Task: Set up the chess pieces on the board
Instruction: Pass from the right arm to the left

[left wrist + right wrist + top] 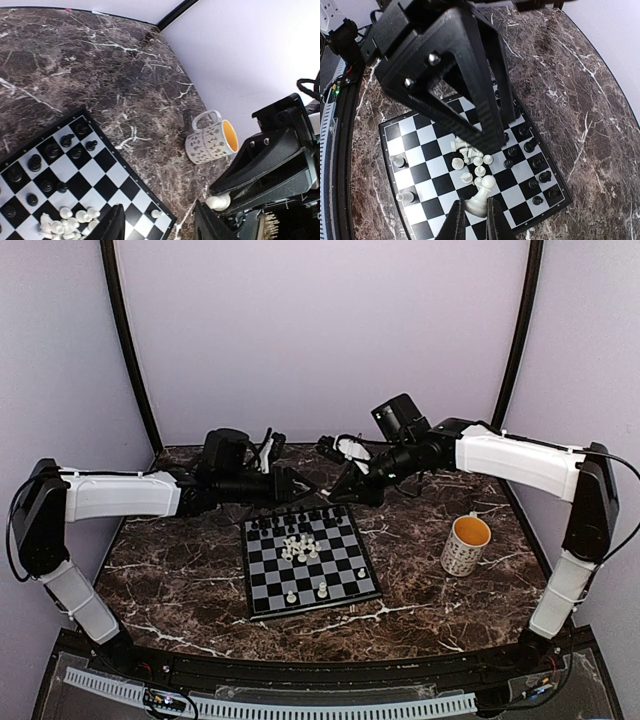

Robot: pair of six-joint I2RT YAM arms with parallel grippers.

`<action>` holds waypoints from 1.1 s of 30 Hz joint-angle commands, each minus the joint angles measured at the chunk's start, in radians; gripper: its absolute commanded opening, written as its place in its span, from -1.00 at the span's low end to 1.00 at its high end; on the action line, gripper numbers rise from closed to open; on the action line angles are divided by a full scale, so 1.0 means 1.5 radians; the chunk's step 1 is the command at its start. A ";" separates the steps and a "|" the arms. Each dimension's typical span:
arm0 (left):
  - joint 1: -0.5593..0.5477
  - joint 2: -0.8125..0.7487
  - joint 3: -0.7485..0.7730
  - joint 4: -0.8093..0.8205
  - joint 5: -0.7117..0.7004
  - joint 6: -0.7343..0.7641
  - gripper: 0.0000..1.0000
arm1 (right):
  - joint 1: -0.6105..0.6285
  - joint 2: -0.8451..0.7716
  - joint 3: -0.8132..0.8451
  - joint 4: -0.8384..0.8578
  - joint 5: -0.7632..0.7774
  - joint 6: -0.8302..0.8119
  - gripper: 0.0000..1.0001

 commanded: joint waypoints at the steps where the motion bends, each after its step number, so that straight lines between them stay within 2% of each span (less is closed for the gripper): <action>1: 0.003 0.017 -0.026 0.162 0.118 -0.110 -0.02 | -0.004 0.007 0.013 -0.019 -0.047 0.007 -0.93; 6: 0.004 0.036 -0.038 0.238 0.161 -0.171 -0.06 | -0.003 0.006 0.015 -0.014 -0.057 0.015 -0.92; 22: 0.004 0.079 -0.047 0.311 0.207 -0.274 -0.39 | -0.004 0.010 0.024 0.009 -0.047 0.042 -0.91; 33: 0.004 0.089 -0.050 0.334 0.223 -0.292 -0.84 | -0.003 0.025 0.017 0.023 -0.036 0.055 -0.88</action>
